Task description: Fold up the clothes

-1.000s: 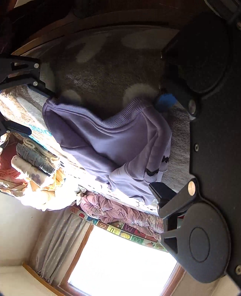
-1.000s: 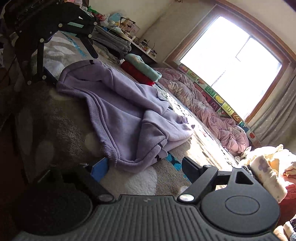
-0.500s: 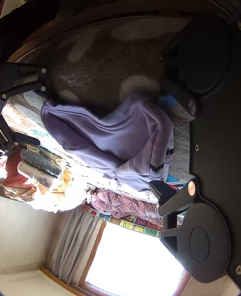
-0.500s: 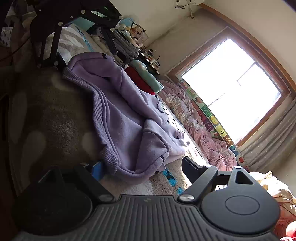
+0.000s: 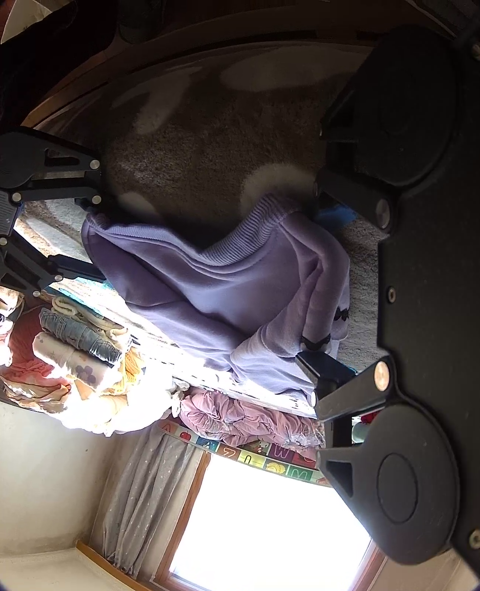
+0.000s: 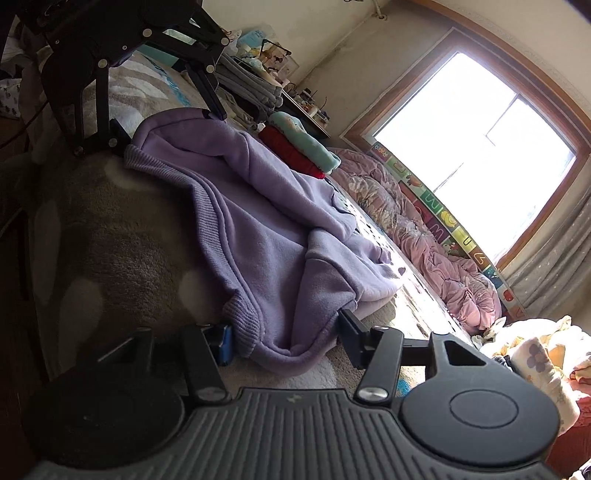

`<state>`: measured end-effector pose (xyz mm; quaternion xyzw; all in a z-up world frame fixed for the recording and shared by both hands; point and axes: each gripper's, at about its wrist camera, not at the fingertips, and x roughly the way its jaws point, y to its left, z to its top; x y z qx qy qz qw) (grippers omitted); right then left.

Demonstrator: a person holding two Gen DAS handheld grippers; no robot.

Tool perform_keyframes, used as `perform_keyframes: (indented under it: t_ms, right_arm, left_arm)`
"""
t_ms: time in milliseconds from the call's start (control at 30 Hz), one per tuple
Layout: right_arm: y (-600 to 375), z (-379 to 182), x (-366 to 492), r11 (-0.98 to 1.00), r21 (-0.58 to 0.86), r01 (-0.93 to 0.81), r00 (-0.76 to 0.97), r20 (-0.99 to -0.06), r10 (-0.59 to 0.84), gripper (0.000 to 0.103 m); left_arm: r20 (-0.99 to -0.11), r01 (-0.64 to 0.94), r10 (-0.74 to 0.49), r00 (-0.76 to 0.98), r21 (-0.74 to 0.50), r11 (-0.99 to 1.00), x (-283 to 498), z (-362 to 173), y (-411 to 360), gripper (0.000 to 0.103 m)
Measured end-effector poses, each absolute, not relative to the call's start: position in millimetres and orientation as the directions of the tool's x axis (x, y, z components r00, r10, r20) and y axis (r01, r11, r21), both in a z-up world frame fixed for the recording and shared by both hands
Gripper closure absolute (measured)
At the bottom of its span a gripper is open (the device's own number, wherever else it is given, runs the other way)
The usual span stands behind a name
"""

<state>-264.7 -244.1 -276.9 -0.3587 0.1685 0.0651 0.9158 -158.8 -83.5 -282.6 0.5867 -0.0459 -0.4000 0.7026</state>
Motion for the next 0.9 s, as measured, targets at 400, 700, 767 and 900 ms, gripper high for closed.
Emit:
perform_keyframes:
  t_ms: [400, 700, 767, 900]
  right_arm:
    - [-245, -272, -252, 0.784, -0.558, -0.272, 0.908, -0.419, 0.017, 0.067]
    - [-253, -228, -258, 0.795, -0.562, -0.230, 0.926, -0.377, 0.001, 0.075]
    - [-258, -216, -254, 0.808, -0.547, -0.218, 0.931, -0.364, 0.005, 0.075]
    - [-278, -193, -234, 0.872, -0.451, -0.193, 0.940, -0.339, 0.033, 0.075]
  left_arm:
    - [-0.548, 0.593, -0.561, 0.621, 0.796, -0.121, -150, -272, -98, 0.057]
    - [-0.581, 0.692, -0.570, 0.581, 0.721, -0.029, -135, -208, -104, 0.063]
    - [-0.591, 0.734, -0.578, 0.563, 0.679, 0.020, -123, -187, -107, 0.063]
    - [-0.591, 0.800, -0.604, 0.535, 0.584, 0.137, -93, -152, -111, 0.064]
